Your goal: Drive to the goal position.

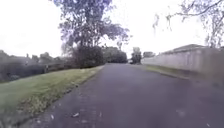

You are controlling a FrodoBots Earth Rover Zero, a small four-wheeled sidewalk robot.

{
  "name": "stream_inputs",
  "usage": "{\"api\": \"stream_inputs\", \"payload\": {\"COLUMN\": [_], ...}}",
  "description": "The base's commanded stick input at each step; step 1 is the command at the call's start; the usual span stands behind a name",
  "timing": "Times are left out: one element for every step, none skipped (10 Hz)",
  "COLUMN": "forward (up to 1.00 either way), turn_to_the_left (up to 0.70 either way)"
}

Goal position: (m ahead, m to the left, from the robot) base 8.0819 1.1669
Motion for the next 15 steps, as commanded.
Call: {"api": "stream_inputs", "payload": {"forward": [0.85, 0.85, 0.85, 0.85, 0.85, 0.85, 0.85, 0.85, 0.85, 0.85, 0.85, 0.85, 0.85, 0.85, 0.85], "turn_to_the_left": [-0.34, -0.34, -0.34, -0.30, -0.07, 0.00, 0.00, 0.00, 0.00, 0.00, 0.00, 0.00, 0.00, 0.00, 0.00]}}
